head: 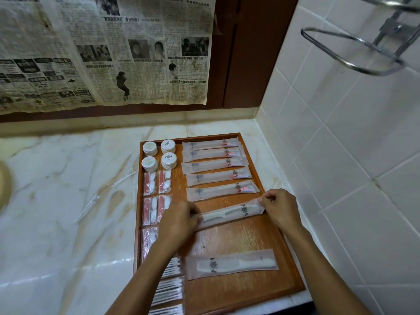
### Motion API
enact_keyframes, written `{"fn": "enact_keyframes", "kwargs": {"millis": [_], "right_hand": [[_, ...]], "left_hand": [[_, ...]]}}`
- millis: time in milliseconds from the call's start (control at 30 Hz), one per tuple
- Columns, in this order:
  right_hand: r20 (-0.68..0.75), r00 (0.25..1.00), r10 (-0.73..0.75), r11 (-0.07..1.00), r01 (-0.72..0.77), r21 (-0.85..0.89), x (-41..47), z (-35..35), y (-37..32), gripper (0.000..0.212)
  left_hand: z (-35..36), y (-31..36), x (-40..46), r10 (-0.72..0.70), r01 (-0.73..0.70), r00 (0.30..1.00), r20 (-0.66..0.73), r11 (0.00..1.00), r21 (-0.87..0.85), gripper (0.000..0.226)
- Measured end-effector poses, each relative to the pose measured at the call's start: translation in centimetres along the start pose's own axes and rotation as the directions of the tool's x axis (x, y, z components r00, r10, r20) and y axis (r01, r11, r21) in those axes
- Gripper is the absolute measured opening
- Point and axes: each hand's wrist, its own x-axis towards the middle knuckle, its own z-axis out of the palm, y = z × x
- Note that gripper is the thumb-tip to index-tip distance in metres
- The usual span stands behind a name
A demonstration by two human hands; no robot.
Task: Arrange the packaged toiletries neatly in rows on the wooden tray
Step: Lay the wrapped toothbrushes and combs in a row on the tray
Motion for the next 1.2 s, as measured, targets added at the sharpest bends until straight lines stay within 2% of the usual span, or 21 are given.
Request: {"fn": "enact_keyframes", "kwargs": {"millis": [200,300,367,500,633,733,1200], "right_hand": [[-0.069,0.997,-0.046,0.992,0.037,-0.118,0.4,1.1,-0.4,0.019],[-0.098,0.994,-0.053,0.991,0.040,-0.127,-0.1,1.2,-0.4,0.027],[-0.098,0.991,-0.091,0.986,0.076,-0.147,-0.6,1.2,-0.3,0.027],[0.018,0.990,-0.137,0.950,0.136,-0.282,-1.8,1.5,0.5,0.024],[0.022,0.994,-0.107,0.953,0.109,-0.281,-2.2,1.7,0.9,0.021],[0.004,0.996,-0.092,0.954,0.089,-0.287,-2.0,1.7,0.7,0.020],[-0.027,0.997,-0.076,0.963,0.066,-0.260,-1.3,1.9,0.7,0.019]], "left_hand": [[1.1,0.2,-0.7,0.101,-0.072,0.986,-0.136,0.977,0.203,0.015],[1.3,0.0,-0.9,0.143,-0.111,0.976,-0.163,0.975,0.192,0.019],[1.3,-0.4,-0.9,0.136,-0.111,0.983,-0.121,0.975,0.192,0.024],[1.5,-0.8,-1.1,0.119,-0.108,0.992,-0.047,0.975,0.193,0.029],[1.6,-0.4,-1.3,0.130,-0.106,0.985,-0.117,0.976,0.188,0.019],[1.6,-0.2,-1.4,0.141,-0.107,0.976,-0.167,0.974,0.198,0.020],[1.9,-0.6,-1.0,0.140,-0.123,0.967,-0.211,0.988,0.094,0.019]]}}
